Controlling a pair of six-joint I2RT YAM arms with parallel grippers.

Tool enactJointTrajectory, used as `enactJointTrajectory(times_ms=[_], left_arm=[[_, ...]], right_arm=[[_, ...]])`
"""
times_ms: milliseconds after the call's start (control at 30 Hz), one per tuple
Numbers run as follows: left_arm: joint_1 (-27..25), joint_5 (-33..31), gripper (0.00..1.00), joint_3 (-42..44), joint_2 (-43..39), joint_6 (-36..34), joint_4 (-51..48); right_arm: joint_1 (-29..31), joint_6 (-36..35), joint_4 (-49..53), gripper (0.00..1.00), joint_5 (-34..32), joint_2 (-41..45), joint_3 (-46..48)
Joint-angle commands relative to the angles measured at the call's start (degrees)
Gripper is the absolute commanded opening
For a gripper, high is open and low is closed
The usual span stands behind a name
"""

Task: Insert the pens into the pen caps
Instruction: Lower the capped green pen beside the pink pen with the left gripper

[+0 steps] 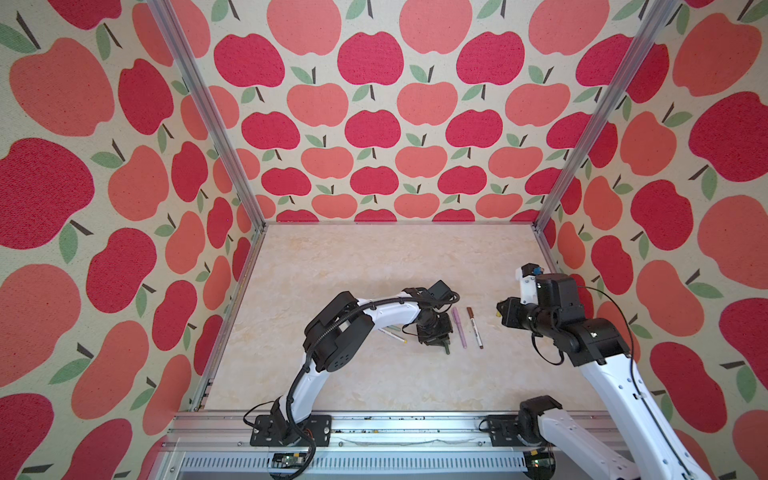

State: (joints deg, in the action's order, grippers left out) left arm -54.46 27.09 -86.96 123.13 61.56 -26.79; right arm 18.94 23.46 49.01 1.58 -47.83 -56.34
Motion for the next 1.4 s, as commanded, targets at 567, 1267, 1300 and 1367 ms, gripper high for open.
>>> enactJointTrajectory(times_ms=[567, 1267, 1300, 1367], left_arm=[[1.28, -3.45, 0.27, 2.23, -0.96, -3.46, -2.04], [-1.05, -12.83, 0.42, -9.04, 5.66, -14.52, -11.58], [-1.09, -13.35, 0.42, -9.95, 6.49, -15.4, -12.48], [-1.27, -14.97, 0.41, -11.65, 7.76, -16.6, -14.68]], right_arm=[[-0.75, -0.61, 0.02, 0.13, 2.06, 0.44, 0.24], [-0.75, 0.77, -1.31, 0.13, 4.44, 2.07, 1.68], [-0.77, 0.79, -1.38, 0.13, 4.52, 2.29, 1.67], [-0.75, 0.88, -1.35, 0.13, 4.49, 2.63, 1.62]])
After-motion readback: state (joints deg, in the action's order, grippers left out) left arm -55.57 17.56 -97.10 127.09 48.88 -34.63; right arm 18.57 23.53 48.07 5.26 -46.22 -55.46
